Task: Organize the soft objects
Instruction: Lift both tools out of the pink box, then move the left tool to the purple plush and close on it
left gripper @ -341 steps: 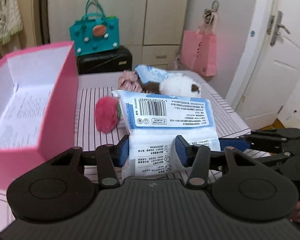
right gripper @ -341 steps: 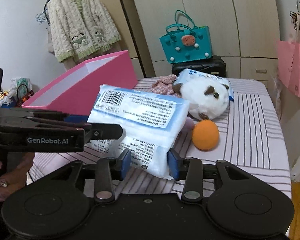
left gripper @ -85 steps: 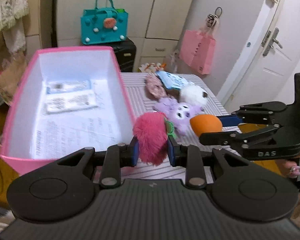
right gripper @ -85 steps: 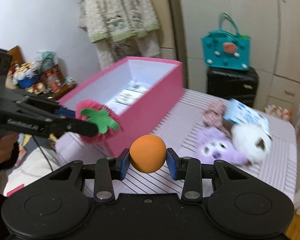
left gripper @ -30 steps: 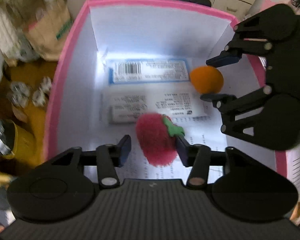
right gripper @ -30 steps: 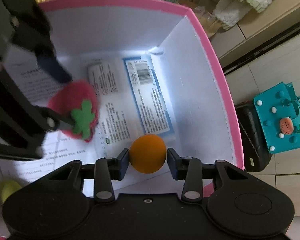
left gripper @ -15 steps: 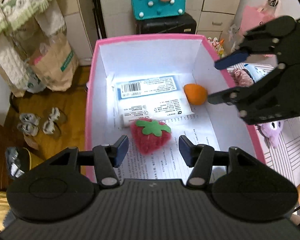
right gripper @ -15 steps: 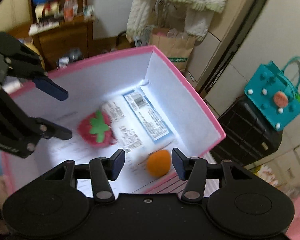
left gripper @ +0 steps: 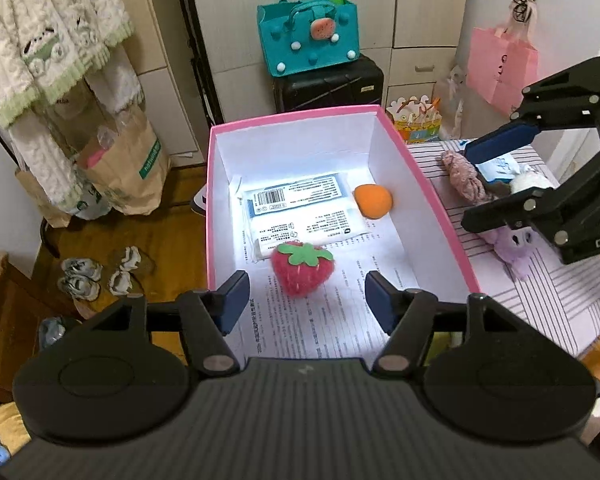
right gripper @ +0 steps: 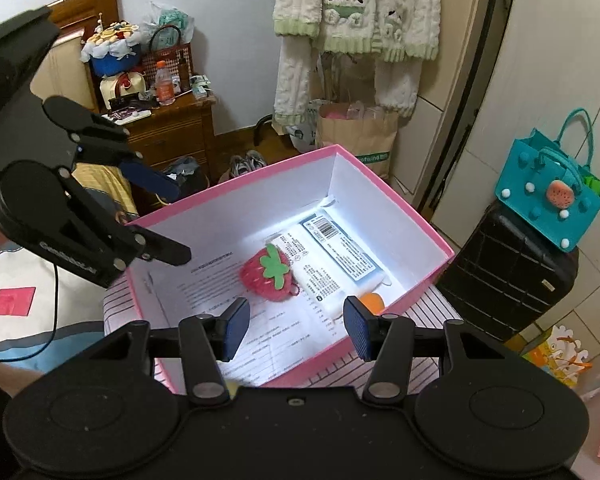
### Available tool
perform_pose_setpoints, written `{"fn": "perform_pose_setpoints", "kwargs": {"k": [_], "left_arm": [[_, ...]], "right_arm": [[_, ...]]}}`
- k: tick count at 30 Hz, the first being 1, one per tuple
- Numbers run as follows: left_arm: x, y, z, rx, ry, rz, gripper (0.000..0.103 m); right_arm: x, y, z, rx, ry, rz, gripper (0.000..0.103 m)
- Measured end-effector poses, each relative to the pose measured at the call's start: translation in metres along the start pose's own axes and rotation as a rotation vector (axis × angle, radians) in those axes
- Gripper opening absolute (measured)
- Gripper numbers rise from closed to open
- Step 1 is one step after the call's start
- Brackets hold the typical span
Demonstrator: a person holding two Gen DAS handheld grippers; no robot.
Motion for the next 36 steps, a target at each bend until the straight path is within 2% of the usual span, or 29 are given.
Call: {"fn": "perform_pose_setpoints", "kwargs": {"k": [4,13,15,19,25,31,36], "left_arm": [[0.002,-0.022,0.009,-0.014,0.032,0.030,0.067],[0.007,-0.060,0.042,0.009,0.107,0.104,0.078],[0.010,-0.066,0.050,0.020,0.118,0.114,0.078],[0.015,-0.074,0.069,0.057,0.142,0.146,0.079],[0.024,-0.070,0.093,0.084,0.156,0.168,0.087],[0.028,-0.056,0.121,0.115,0.175,0.167,0.090],[0.025,-0.044,0.147,0.154,0.174,0.162,0.091]], "right_arm": [[0.007,-0.020,-0.011,0.002,-0.007,0.036,0.057],[0.027,-0.077,-0.037,0.046,-0.044,0.145,0.060],[0.035,-0.085,-0.042,0.048,-0.057,0.159,0.064],[0.061,-0.092,-0.047,0.050,-0.059,0.173,0.065],[0.101,-0.101,-0.049,0.072,-0.021,0.195,0.069],[0.134,-0.107,-0.047,0.096,0.034,0.203,0.072],[0.160,-0.107,-0.037,0.115,0.100,0.216,0.086]]}}
Point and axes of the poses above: each gripper's, at about its wrist camera, not at the fingertips, and y roughly the way its jaws point, z to its right, x to its underside, the point moved 9 cm from there along y, roughly the way its jaws point, and after that the axes turned 6 degrees about -x, right-handed, at the moved point
